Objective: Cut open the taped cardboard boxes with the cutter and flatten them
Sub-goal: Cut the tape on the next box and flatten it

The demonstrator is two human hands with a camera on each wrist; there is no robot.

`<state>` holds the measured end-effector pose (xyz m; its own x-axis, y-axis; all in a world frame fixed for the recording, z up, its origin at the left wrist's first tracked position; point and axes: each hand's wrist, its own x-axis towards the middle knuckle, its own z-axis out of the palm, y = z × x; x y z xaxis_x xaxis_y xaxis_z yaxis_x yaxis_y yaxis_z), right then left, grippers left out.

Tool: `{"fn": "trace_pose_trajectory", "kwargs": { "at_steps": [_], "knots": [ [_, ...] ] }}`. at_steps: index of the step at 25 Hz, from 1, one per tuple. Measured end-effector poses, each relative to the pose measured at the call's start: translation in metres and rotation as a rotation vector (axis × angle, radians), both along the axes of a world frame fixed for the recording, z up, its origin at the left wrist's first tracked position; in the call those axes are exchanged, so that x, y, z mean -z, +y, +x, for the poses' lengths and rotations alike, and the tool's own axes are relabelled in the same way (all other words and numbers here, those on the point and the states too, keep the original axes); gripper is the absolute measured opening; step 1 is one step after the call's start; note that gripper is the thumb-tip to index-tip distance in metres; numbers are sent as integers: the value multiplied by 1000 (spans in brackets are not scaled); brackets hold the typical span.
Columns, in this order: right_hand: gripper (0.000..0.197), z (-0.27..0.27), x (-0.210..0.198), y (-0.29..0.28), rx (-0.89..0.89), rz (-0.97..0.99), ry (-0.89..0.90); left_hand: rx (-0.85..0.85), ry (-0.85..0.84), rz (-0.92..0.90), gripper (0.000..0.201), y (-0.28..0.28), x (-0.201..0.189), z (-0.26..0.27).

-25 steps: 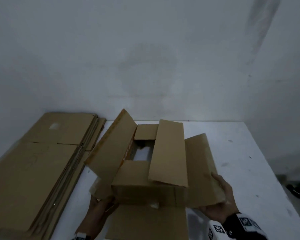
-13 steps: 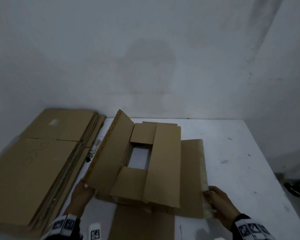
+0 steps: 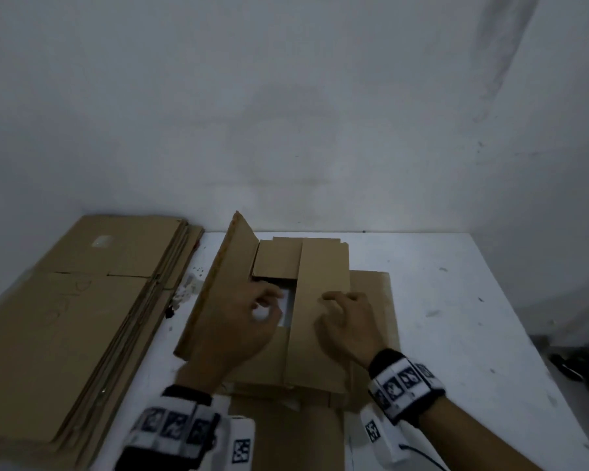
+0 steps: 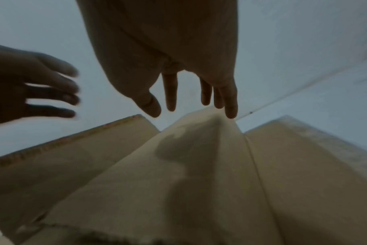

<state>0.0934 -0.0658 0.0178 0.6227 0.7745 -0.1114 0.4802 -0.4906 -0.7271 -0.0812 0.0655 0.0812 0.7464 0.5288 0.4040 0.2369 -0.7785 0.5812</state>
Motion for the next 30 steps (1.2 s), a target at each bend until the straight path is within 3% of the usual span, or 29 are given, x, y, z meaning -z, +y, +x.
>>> {"fn": "trace_pose_trajectory", "kwargs": {
  "at_steps": [2, 6, 7, 10, 12, 14, 17, 20, 21, 23, 24, 26, 28, 30],
  "knots": [
    [50, -12, -5, 22, -97, -109, -51, 39, 215, -145, 16, 6, 35, 9],
    [78, -23, -2, 48, -103, -347, -117, -49, 437, -132, 27, 30, 81, 5],
    [89, -25, 1, 52, -104, -382, -109, -61, 512, -123, 37, 33, 83, 4],
    [114, -28, 8, 56, -120, -485, -99, -155, 788, -7, 91, 37, 88, -2],
    [108, -30, 6, 53, -114, -464, -112, -212, 900, 5, 108, 37, 95, -9],
    [93, -28, -4, 44, -63, -268, -9, -163, 953, -172, 124, 40, 96, -14],
    [64, -10, -19, 17, 119, 208, 404, -96, 964, -260, 123, 39, 79, -15],
    [31, 21, -20, -22, 365, 354, 644, -123, 731, -329, 142, 35, 60, -16],
    [24, 31, -19, -35, 443, 340, 690, -101, 560, -362, 125, 35, 56, -18],
    [19, 47, -15, -59, 539, 286, 756, -37, 244, -471, 58, 33, 37, -25],
    [19, 51, -13, -68, 561, 252, 755, -8, 208, -596, 55, 34, 29, -31],
    [33, 58, -6, -77, 603, 181, 695, 61, 328, -862, 67, 35, 14, -41],
    [62, 60, 5, -78, 598, 88, 557, 105, 459, -844, 72, 34, 7, -51],
    [87, 56, 11, -74, 510, -20, 326, 113, 607, -632, 97, 33, 1, -55]
  ]
}}
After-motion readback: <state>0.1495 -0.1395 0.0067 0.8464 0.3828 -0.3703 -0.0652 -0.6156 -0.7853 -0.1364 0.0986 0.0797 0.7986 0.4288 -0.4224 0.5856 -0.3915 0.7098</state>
